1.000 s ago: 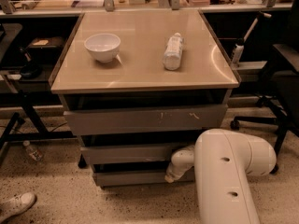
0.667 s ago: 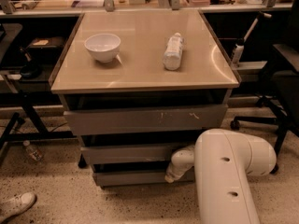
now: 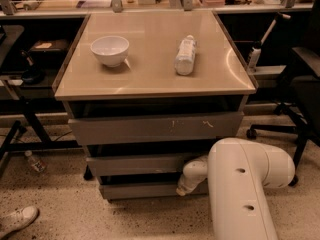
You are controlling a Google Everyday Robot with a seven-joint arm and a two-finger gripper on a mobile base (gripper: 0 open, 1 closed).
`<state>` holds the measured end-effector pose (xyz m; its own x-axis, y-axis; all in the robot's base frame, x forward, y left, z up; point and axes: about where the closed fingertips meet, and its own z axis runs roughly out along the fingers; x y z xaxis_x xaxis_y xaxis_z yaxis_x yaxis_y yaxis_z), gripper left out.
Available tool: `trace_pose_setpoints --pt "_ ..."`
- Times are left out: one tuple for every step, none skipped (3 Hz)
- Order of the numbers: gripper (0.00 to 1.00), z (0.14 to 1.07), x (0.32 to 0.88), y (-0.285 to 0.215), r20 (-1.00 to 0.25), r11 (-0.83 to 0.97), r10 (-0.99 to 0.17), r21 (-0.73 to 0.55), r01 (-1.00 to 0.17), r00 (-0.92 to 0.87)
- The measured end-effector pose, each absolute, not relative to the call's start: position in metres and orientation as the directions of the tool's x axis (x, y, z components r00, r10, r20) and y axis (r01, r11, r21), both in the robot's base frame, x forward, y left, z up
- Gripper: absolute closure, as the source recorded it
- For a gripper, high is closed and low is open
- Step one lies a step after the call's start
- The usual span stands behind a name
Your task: Close bottom drawer
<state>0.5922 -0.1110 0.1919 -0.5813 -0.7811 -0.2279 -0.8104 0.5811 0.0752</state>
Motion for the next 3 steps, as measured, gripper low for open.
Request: trace_pose_setpoints --pt "0.11 0.1919 0.5922 -0.111 -0.228 0.581 -0.781 0.075 -0.81 -0.581" --pt "0.0 0.1919 0.5922 -0.111 -0.228 0.581 -0.781 0.075 -0.81 -0.581" --pt "0.0 0.1919 0.5922 -0.111 -0.228 0.581 -0.781 0.075 -0.81 -0.581"
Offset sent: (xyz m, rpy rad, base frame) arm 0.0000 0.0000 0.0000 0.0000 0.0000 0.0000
